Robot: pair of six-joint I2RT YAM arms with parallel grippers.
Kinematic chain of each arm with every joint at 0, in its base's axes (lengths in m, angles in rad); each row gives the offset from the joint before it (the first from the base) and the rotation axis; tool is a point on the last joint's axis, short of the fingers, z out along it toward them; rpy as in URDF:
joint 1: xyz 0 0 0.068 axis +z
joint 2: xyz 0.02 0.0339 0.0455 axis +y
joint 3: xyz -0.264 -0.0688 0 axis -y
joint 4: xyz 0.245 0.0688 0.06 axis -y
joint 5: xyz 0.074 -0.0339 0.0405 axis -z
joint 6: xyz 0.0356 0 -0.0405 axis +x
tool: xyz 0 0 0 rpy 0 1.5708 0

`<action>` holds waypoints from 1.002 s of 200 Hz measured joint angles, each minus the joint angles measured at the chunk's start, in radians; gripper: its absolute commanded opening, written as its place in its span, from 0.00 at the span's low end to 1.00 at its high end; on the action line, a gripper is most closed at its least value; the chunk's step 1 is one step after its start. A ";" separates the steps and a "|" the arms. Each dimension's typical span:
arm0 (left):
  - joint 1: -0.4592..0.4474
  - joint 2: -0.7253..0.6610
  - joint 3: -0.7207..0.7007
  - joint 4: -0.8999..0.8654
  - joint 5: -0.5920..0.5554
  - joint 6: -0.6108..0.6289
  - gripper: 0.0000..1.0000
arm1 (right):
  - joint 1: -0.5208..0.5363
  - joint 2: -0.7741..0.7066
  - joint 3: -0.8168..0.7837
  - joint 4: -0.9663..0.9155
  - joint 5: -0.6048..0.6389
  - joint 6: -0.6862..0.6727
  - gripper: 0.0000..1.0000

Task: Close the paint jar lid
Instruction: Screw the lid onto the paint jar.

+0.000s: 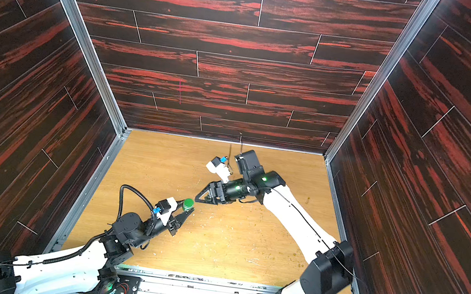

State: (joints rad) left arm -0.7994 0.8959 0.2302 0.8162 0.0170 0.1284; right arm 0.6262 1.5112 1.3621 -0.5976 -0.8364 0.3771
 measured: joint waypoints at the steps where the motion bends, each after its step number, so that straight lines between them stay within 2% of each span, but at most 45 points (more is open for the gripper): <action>1: 0.000 0.000 0.000 0.000 0.000 -0.001 0.08 | -0.002 -0.005 -0.012 0.018 -0.005 0.014 0.76; 32: 0.000 0.000 0.003 0.013 0.000 -0.006 0.08 | -0.014 -0.077 -0.283 0.418 -0.071 0.298 0.77; 67: 0.000 0.000 0.011 0.023 0.001 -0.016 0.08 | -0.011 -0.079 -0.504 0.884 -0.085 0.624 0.77; 115: 0.000 0.010 0.025 0.040 0.002 -0.031 0.08 | -0.009 -0.026 -0.600 1.375 -0.061 0.925 0.77; 150: 0.000 0.073 0.040 0.075 0.003 -0.036 0.08 | 0.001 0.026 -0.602 1.565 -0.049 1.034 0.78; 200: 0.000 0.169 0.071 0.130 0.009 -0.042 0.08 | 0.007 0.047 -0.602 1.610 -0.046 1.075 0.77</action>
State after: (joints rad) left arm -0.7994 1.0645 0.3008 0.9463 0.0257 0.0860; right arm 0.6331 1.5585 0.7605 1.0126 -0.8825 1.4525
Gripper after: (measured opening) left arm 0.385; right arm 0.774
